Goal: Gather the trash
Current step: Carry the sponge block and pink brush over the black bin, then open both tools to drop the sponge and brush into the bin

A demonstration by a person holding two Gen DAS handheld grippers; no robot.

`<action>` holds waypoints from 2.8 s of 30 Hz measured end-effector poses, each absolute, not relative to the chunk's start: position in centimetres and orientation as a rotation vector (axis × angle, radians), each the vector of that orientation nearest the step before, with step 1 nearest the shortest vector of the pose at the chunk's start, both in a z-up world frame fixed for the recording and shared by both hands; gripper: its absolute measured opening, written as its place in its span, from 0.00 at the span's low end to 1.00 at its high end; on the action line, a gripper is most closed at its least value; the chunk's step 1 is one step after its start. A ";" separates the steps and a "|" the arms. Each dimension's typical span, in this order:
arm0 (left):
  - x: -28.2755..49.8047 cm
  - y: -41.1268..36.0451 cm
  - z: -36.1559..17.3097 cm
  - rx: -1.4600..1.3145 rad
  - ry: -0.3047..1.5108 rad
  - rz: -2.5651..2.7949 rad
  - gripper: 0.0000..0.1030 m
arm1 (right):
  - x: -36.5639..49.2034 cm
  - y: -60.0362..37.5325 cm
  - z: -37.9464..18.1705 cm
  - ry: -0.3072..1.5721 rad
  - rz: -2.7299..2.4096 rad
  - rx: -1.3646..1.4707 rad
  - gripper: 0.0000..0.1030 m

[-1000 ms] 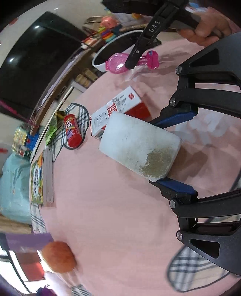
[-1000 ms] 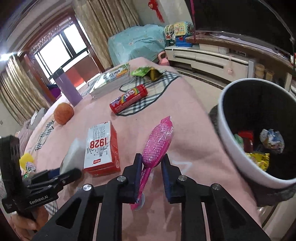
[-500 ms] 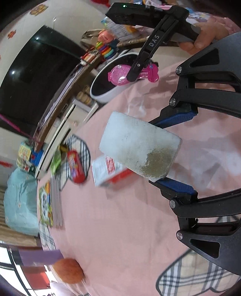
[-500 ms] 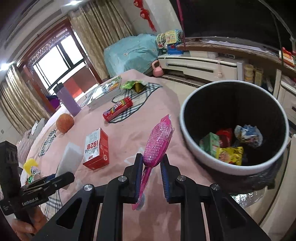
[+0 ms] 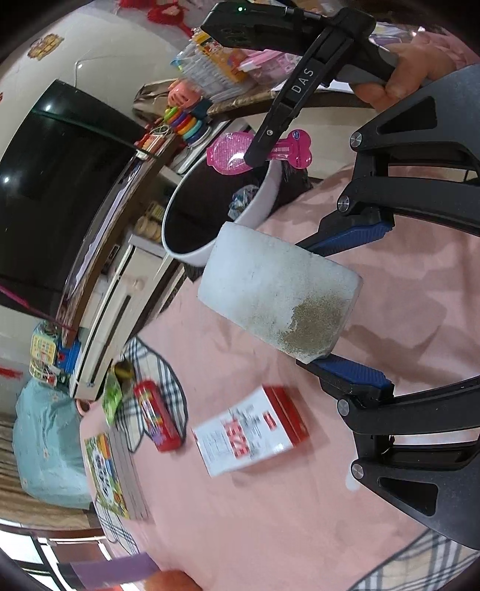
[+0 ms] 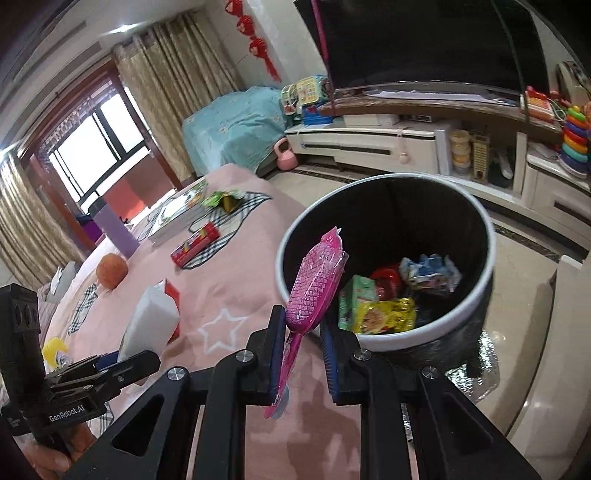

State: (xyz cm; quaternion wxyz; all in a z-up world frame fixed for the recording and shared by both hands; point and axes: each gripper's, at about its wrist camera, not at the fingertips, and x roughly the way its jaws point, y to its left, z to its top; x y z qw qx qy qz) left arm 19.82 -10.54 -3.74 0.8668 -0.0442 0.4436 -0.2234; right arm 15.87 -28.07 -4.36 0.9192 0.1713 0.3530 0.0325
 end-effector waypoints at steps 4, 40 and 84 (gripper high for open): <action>20.3 -12.2 -3.5 -0.073 0.926 -0.487 0.50 | 15.6 -29.2 -4.2 0.714 0.050 0.362 0.19; 24.0 -20.4 -3.0 0.045 0.933 -0.533 0.51 | 17.9 -34.7 -4.0 0.702 -0.002 0.400 0.18; 25.9 -22.9 -3.5 0.058 0.945 -0.526 0.73 | 19.8 -36.9 -4.3 0.738 -0.034 0.425 0.49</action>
